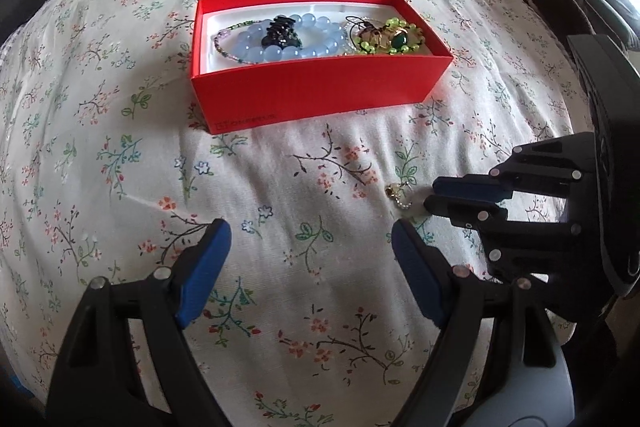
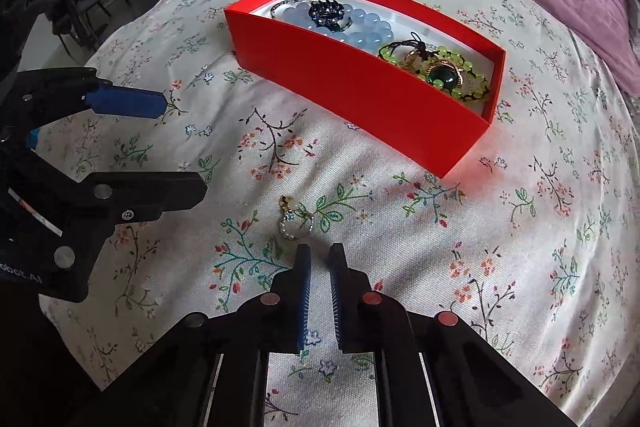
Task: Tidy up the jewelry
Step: 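Grasp the silver hoop earring with the right tool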
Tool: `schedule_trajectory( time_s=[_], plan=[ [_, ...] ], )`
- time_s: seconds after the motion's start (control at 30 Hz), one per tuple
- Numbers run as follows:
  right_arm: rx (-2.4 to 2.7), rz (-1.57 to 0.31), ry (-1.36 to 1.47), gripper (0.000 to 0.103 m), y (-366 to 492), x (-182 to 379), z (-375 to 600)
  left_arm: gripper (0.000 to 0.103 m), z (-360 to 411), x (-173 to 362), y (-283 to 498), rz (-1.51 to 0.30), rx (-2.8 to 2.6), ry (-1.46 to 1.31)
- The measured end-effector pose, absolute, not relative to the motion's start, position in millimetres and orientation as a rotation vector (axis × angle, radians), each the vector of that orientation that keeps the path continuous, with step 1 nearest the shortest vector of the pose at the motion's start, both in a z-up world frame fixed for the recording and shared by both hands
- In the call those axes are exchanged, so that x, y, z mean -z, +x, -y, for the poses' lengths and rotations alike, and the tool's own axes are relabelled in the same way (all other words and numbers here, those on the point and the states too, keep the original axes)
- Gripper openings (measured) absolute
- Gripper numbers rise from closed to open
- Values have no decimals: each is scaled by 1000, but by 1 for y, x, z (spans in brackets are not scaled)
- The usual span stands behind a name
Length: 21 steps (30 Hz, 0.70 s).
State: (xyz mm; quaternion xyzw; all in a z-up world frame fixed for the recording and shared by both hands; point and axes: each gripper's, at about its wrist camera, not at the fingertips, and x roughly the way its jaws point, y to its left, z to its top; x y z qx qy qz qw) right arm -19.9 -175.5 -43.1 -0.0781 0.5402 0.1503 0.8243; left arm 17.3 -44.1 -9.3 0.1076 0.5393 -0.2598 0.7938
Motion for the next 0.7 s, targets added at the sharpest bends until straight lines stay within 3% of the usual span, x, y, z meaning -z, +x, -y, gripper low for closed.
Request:
schedule_trajectory(
  time_s=[0.23,0.33,0.4,0.47,0.63,0.7],
  plan=[
    [-407,-1140,-161,16,-25,46,173,83,41,9,19,-1160,542,231],
    [-417,-1134,-137,23,-21,47,171,83,37,9,19,-1159,534,225],
    [-420,-1132,-132,42,-19,47,170,83,35,9,20,-1160,532,223],
    [-418,-1118,-135,54,-16,48,166,83,33,9,21,-1161,530,221],
    [-415,-1075,-173,53,-11,53,157,83,31,9,22,-1162,533,217],
    [-413,-1072,-170,46,-10,53,157,83,31,9,22,-1163,536,218]
  ],
)
